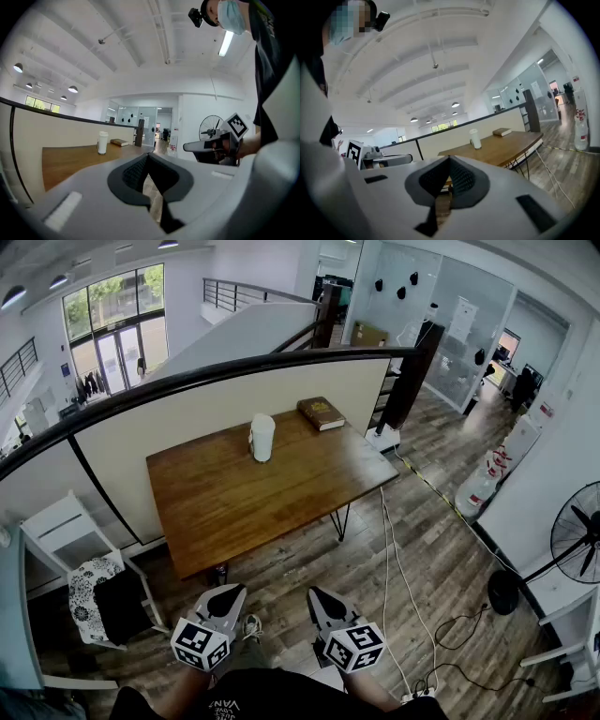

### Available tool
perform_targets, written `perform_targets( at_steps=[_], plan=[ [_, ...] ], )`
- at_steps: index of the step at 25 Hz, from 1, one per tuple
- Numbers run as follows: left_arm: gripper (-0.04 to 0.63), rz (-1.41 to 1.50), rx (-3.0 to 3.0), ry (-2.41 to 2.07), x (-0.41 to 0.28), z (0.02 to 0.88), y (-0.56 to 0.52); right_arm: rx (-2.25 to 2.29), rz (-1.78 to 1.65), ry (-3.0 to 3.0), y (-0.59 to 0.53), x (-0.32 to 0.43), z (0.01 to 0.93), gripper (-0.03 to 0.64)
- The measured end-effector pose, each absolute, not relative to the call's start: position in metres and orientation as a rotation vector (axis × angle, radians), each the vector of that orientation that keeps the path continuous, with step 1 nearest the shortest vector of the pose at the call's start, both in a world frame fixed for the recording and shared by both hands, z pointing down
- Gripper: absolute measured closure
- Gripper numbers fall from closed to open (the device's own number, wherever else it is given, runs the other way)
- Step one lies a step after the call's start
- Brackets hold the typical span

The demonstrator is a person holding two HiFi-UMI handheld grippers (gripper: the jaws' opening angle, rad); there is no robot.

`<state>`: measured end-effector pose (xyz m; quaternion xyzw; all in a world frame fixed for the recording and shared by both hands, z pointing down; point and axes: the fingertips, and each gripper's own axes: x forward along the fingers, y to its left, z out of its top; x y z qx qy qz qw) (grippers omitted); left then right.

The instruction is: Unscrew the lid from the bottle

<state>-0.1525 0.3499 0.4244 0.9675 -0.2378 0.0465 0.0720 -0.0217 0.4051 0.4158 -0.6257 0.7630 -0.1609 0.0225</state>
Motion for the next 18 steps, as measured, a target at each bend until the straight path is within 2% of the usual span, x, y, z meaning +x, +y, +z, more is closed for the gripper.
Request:
perform_targets(
  at_steps=[10, 12, 13, 14, 15, 18],
  plan=[
    [0.582, 0.084, 2.905, -0.686, -0.147, 0.422, 0.34, -1.826, -0.51, 2.342, 0.386, -0.017, 0.408, 0.601],
    [0.532, 0.079, 2.89, -0.674, -0.143, 0.426, 0.33, -1.848, -0.484, 2.334, 0.377, -0.012, 0.407, 0.6],
    [0.438, 0.081, 2.878, -0.667, -0.139, 0.429, 0.324, -1.852, -0.479, 2.33, 0.371, -0.009, 0.407, 0.583],
    [0.373, 0.087, 2.868, -0.657, -0.135, 0.432, 0.316, -1.852, -0.481, 2.328, 0.364, -0.007, 0.407, 0.492],
    [0.371, 0.094, 2.861, -0.645, -0.131, 0.435, 0.308, -1.851, -0.487, 2.329, 0.357, -0.006, 0.407, 0.408],
    [0.371, 0.096, 2.863, -0.609, -0.117, 0.434, 0.278, -1.863, -0.491, 2.337, 0.327, 0.0, 0.408, 0.407]
  ],
)
